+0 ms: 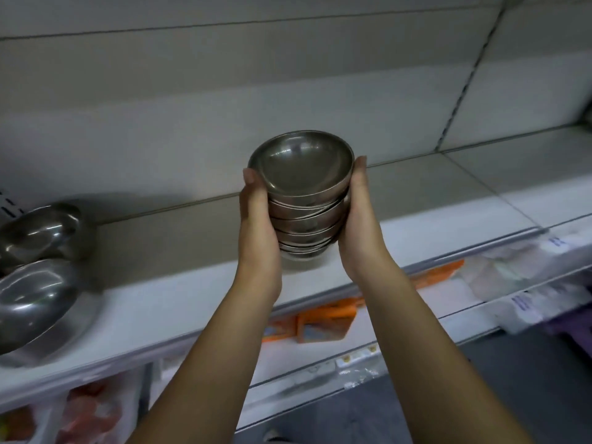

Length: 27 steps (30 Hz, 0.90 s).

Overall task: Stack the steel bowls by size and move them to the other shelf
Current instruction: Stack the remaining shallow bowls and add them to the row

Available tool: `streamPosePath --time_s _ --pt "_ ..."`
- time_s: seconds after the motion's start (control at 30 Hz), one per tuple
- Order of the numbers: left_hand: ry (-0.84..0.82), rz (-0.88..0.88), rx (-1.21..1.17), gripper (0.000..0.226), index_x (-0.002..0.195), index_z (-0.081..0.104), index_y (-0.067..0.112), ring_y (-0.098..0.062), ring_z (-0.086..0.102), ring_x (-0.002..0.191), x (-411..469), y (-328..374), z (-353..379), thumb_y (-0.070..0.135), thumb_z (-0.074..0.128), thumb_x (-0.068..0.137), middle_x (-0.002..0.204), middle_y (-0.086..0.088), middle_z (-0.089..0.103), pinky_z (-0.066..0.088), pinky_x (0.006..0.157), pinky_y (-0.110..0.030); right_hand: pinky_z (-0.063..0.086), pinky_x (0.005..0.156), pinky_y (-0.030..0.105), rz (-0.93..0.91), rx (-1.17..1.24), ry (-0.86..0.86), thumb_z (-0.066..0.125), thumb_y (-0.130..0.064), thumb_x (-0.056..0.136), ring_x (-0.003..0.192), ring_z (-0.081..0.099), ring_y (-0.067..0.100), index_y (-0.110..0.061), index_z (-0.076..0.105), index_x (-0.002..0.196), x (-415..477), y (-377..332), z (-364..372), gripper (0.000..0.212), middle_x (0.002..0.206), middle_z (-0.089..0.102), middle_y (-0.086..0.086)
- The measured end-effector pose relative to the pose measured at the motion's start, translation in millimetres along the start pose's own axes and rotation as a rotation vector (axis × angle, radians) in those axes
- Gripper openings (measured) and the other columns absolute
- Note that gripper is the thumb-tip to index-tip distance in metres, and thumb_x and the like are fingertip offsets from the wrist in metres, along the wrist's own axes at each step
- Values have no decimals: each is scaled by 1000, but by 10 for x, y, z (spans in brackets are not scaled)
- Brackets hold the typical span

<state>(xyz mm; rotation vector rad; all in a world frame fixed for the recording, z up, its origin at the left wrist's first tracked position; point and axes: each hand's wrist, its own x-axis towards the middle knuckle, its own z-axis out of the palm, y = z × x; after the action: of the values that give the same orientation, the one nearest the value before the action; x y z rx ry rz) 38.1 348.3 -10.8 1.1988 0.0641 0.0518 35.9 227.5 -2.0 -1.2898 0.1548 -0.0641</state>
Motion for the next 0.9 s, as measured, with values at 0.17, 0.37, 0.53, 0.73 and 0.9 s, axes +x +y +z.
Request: streamPosePath --time_s 0.17,0.37,0.53,0.73,0.9 --pt "-172 -51 -6 113 146 55 31 -13 61 132 -279 -407 1065 102 52 58 144 5 64 45 115 -46 46 115 38 -56 37 157 31 -73 99 123 65 8 -25 66 137 -258 -399 -1106 71 131 72 -4" --pt "-396 -145 -42 114 144 56 32 -14 65 128 -884 -899 2463 103 53 55 141 6 66 49 111 -45 46 114 38 -125 35 299 28 -74 99 124 65 9 -27 65 138 -769 -841 -2593 71 132 72 -5" --pt "-578 -243 -68 104 146 54 34 -24 61 134 -1366 -1340 3535 99 55 65 145 1 63 45 113 -53 42 118 41 -150 40 475 33 -76 96 128 61 11 -26 58 147 -1233 -1145 -3704 75 142 65 -3" --pt "-639 -232 58 96 141 51 56 -17 52 141 -1760 -1694 4505 107 42 60 144 19 62 33 122 -50 39 120 45 -217 80 631 46 -90 80 134 58 14 -31 56 148 -1532 -1394 -4720 90 146 63 -3" --pt "-758 -249 17 109 149 48 43 -11 58 134 -1759 -1877 5117 103 49 58 149 12 59 45 115 -44 63 74 31 -161 84 670 44 -98 71 99 72 11 -30 57 147 -1412 -1490 -5357 103 129 71 4"
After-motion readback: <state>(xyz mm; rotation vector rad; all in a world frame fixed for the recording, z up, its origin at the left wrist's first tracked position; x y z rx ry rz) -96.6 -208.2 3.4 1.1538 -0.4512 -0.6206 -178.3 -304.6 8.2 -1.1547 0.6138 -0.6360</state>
